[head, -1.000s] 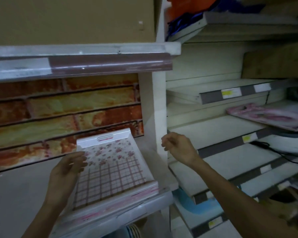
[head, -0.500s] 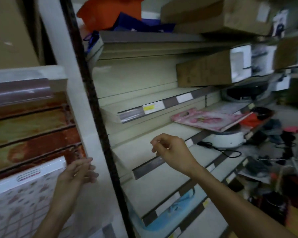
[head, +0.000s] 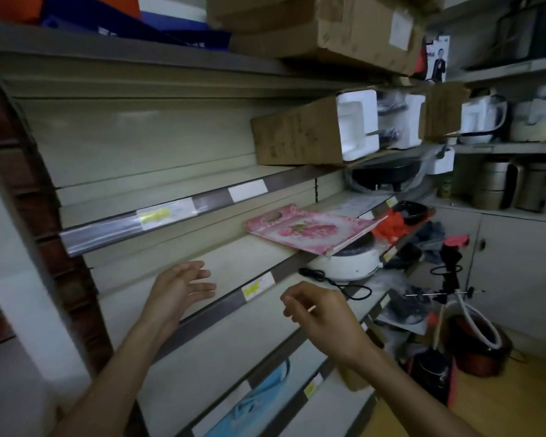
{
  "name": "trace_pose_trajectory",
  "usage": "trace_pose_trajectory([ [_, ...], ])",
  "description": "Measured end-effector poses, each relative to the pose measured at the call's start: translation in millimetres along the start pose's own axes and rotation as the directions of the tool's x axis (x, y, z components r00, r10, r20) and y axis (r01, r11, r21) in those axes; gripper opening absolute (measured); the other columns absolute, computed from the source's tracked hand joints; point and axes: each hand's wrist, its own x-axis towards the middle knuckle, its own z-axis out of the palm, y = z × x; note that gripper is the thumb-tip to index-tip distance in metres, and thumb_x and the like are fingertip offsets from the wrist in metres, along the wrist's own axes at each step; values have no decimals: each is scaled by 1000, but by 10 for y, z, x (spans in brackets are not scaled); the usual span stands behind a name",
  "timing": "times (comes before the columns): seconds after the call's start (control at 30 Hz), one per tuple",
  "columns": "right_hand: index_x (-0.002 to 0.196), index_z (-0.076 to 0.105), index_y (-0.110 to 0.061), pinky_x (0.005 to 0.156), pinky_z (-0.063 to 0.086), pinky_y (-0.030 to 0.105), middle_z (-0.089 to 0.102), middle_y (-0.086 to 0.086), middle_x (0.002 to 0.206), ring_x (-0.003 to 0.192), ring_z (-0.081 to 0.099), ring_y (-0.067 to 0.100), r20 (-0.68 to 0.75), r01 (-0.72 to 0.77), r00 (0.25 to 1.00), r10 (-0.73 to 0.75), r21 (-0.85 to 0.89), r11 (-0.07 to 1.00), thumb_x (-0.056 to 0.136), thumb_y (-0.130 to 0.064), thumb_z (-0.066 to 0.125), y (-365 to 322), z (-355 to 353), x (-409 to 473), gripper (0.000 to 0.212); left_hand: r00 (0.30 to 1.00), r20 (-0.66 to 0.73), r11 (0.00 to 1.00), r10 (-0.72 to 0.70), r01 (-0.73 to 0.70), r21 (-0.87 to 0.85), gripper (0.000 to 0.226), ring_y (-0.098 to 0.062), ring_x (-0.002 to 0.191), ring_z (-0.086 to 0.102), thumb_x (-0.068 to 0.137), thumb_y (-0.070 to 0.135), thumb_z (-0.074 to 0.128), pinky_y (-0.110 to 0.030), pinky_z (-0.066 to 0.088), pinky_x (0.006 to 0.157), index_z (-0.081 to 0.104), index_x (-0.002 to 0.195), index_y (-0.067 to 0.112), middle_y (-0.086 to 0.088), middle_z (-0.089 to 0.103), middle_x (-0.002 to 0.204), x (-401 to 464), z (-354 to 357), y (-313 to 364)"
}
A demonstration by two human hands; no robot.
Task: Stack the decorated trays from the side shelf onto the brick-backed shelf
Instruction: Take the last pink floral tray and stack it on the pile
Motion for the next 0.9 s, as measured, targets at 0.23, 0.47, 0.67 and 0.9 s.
trace_pose_trajectory([
  [0.23,95,67,-26,69,55,26,72,-13,76,74,68,2,-32,-37,999,35,-59,998,96,-28,55,586,-351,181,12,983,66,983,-173,177,-58,22,-34,74,72,97,11,56,-34,60,56,55,112,-6,-21,66,99,803,861,-202],
  [0.47,96,67,-24,66,56,25,72,-12,79,74,68,3,-31,-35,999,32,-108,994,97,-28,55,1117,-667,587,12,967,47,968,-251,251,1,26,-33,75,69,98,11,52,-35,59,59,46,117,-5,-27,59,109,1633,1503,-544],
  [0.67,93,67,-20,60,51,22,72,-8,77,67,65,7,-40,-50,998,45,-134,990,97,-28,54,1433,-854,991,15,940,60,941,-337,338,1,14,-36,72,74,89,3,59,-43,62,73,59,95,-10,-26,73,73,2123,1802,-783],
  [0.9,100,67,-22,71,55,29,73,-9,83,78,68,2,-23,-43,999,40,-142,989,97,-26,53,1660,-946,1329,15,928,29,928,-372,372,-29,12,-36,79,67,96,0,49,-49,58,63,54,107,-1,-22,67,95,2319,2123,-858],
])
